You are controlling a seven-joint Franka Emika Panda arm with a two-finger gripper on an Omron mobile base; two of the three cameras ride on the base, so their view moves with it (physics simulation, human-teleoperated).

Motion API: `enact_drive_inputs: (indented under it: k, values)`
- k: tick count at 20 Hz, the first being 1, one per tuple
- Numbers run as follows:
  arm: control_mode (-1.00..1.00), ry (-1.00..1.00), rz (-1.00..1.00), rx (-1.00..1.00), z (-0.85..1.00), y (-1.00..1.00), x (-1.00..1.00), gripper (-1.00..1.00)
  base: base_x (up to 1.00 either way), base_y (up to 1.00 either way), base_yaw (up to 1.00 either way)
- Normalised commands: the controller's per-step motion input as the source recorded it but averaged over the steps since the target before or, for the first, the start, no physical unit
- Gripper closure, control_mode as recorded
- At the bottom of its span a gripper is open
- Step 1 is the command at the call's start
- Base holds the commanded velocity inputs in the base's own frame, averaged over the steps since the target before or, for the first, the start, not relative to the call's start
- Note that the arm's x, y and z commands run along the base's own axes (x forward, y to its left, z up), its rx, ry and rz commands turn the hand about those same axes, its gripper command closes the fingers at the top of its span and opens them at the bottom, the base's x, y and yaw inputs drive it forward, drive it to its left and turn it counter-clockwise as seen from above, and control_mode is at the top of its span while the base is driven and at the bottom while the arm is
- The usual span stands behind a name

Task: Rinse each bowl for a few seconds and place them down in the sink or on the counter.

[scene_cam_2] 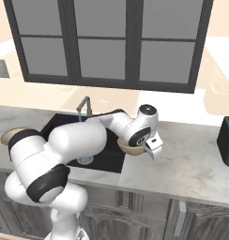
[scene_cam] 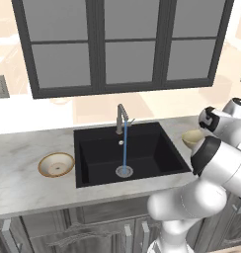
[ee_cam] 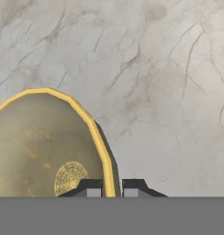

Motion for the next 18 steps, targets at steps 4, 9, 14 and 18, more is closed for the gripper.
enact_drive_inputs:
  k: [4,9,14,18]
  values:
    - [-1.0,0.0,0.0,-0.04,-0.1,-0.05,-0.04,1.0,0.0,0.0,0.0]
    - [-1.0,0.0,0.0,-0.01,-0.17,-0.06,-0.03,1.0,0.0,0.0,0.0]
    - [-1.0,0.0,0.0,0.0,-0.17,-0.14,-0.07,1.0,0.0,0.0,0.0]
    - [-1.0,0.0,0.0,0.0,-0.2,-0.12,-0.07,1.0,0.0,0.0,0.0]
